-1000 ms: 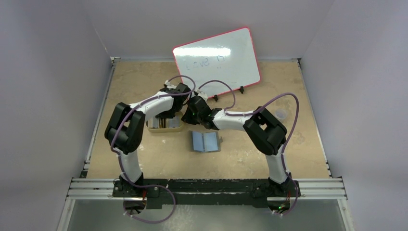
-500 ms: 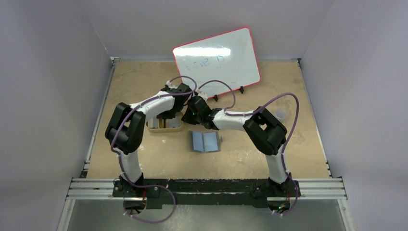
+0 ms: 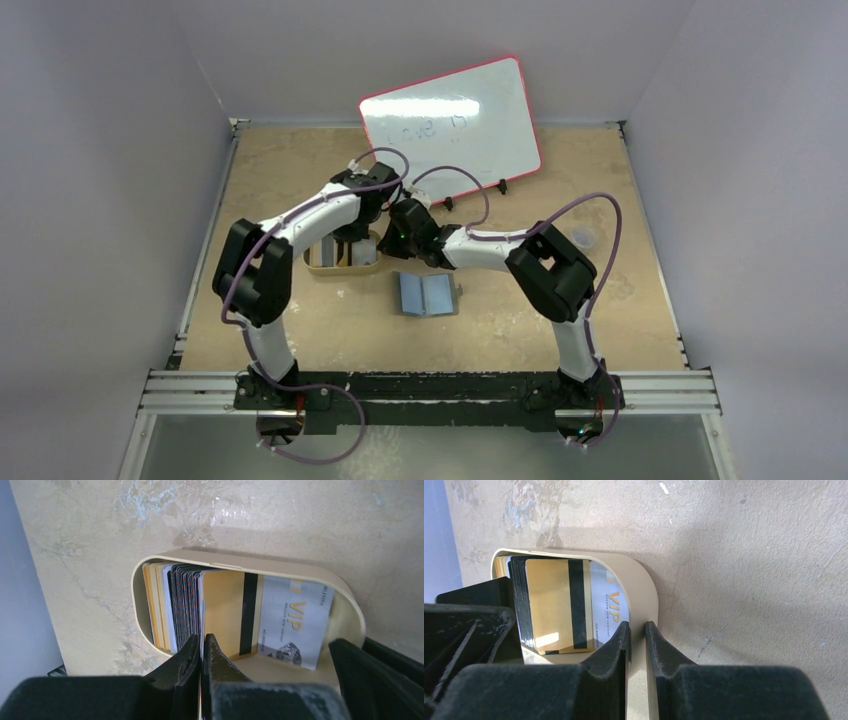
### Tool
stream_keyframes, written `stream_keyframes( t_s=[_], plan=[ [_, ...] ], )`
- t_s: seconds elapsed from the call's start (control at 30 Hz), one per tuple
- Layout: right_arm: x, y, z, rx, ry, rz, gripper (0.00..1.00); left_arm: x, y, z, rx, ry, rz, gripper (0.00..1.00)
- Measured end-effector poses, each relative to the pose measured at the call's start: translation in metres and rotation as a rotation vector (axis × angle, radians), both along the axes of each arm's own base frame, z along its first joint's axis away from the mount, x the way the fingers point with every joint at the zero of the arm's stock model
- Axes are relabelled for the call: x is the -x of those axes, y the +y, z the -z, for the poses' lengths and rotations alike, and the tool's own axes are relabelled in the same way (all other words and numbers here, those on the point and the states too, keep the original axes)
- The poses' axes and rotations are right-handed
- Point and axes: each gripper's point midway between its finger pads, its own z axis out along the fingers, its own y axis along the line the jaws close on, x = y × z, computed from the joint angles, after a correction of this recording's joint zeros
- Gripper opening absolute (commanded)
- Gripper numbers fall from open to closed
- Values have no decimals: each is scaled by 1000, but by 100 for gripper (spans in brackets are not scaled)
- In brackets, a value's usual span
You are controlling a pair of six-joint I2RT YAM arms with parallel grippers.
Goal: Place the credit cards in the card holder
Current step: Pick up the credit card from the storage box.
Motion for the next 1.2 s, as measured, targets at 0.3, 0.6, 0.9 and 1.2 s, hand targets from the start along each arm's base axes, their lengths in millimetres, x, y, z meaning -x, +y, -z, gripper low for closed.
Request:
stream_keyframes(
  t_s=[0.3,0.6,0.9,1.2],
  plan=[
    [7,-6,-5,52,2,-106,29,3,-15,-53,181,-132,10,0],
    [33,-30,-118,-109,-170,-290,45,11,-34,-130,634,-349,35,0],
    [89,-68,-216,-402,-371,-487,54,30,-116,-190,1246,-445,248,1],
    [108,-63,-245,-518,-391,-559,35,49,-149,-224,1588,-454,360,11]
  ],
)
